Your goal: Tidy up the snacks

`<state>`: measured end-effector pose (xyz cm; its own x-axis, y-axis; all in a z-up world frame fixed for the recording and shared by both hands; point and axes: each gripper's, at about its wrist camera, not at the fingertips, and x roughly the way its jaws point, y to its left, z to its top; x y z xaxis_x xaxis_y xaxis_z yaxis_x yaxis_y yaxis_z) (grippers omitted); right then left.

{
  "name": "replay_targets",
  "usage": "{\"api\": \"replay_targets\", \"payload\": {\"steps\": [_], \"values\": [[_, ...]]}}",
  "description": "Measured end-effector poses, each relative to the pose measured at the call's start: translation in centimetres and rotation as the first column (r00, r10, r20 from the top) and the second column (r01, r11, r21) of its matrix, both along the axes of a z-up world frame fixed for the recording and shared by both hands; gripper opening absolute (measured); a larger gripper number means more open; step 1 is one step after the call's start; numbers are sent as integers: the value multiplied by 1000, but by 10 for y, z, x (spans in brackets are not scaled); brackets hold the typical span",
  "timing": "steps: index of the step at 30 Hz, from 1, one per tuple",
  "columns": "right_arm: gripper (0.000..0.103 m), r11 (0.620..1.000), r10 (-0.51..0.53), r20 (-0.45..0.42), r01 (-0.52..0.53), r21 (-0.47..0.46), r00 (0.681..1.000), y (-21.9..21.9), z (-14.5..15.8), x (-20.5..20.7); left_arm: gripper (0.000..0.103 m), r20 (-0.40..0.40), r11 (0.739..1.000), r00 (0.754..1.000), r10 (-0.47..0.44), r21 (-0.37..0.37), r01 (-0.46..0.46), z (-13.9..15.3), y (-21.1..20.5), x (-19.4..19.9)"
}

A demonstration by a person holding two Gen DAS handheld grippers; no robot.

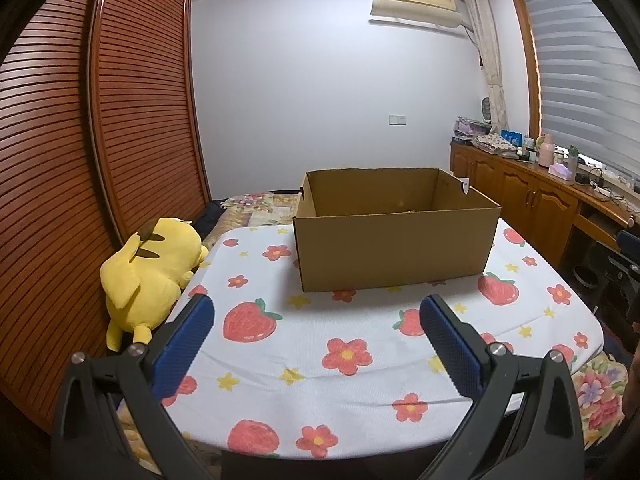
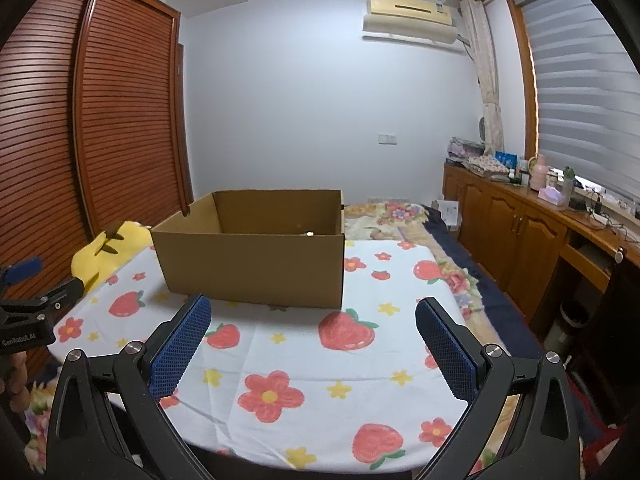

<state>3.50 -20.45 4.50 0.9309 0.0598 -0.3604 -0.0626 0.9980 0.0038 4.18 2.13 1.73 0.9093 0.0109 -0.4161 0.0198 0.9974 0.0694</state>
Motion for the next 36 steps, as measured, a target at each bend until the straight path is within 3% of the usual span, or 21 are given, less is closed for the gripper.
{"api": "replay_targets", "payload": {"steps": [36], "values": [[103, 1000, 3, -1, -3, 4, 1000, 1, 1, 1, 103, 16, 1000, 1000, -7, 2, 7, 3, -3, -4]]}}
